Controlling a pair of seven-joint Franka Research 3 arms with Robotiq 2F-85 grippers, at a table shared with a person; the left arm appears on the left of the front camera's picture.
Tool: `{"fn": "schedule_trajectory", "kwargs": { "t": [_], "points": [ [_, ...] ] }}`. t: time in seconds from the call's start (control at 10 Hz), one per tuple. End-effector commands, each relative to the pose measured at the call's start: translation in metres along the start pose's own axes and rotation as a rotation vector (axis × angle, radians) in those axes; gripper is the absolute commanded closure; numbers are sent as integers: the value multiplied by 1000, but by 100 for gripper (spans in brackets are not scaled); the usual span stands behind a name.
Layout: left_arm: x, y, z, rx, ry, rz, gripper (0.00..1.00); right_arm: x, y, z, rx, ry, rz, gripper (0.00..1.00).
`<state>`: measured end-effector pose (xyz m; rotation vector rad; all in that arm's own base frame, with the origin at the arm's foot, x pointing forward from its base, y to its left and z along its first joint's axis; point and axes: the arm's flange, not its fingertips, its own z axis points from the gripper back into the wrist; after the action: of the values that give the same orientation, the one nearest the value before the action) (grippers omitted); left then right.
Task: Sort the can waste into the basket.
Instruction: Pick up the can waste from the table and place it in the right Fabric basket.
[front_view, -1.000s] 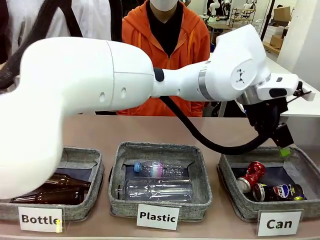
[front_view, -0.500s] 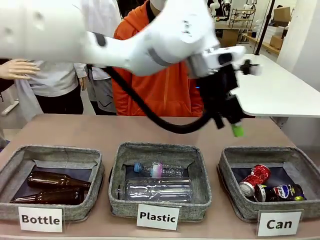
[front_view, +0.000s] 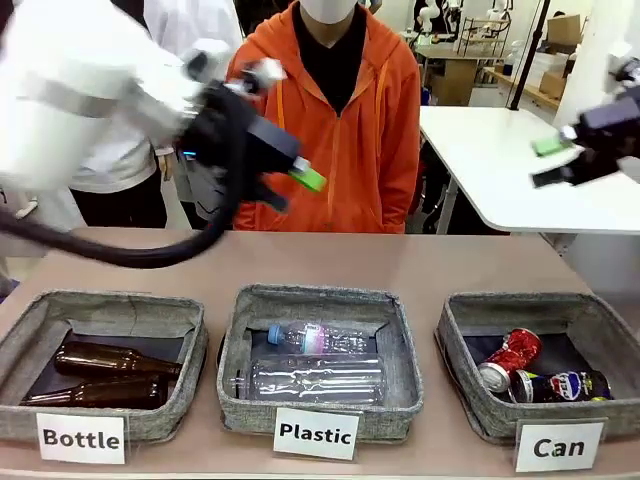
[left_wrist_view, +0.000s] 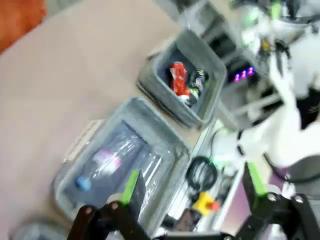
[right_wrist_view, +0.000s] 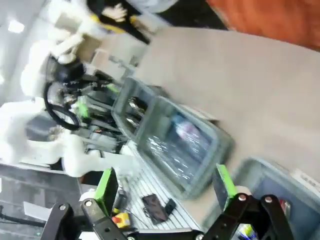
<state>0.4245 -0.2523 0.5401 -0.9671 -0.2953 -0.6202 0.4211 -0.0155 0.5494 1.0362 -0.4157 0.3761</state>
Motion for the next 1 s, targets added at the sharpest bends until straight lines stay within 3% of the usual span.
{"fn": "schedule_trajectory", "kwargs": {
  "t": [0.0,0.2,0.3,0.7,0.8,0.9],
  "points": [
    [-49,29,50,-13,-168,131,0,7,-3,-51,165,-53,-59,0],
    [-89,76,115,-107,-253,264,0,4,-14,-100,306,-20,-212,0],
    [-112,96,133,-199,-275,271,0,3,-21,-106,326,-6,-271,0],
    [-213,156,171,-333,-384,275,0,-12,-78,-45,225,4,-328,0],
    [-225,169,172,-352,-415,254,0,-15,-86,-34,175,76,-322,0],
    [-199,144,171,-301,-364,302,0,-16,-73,-64,259,-17,-314,0]
  ]
}}
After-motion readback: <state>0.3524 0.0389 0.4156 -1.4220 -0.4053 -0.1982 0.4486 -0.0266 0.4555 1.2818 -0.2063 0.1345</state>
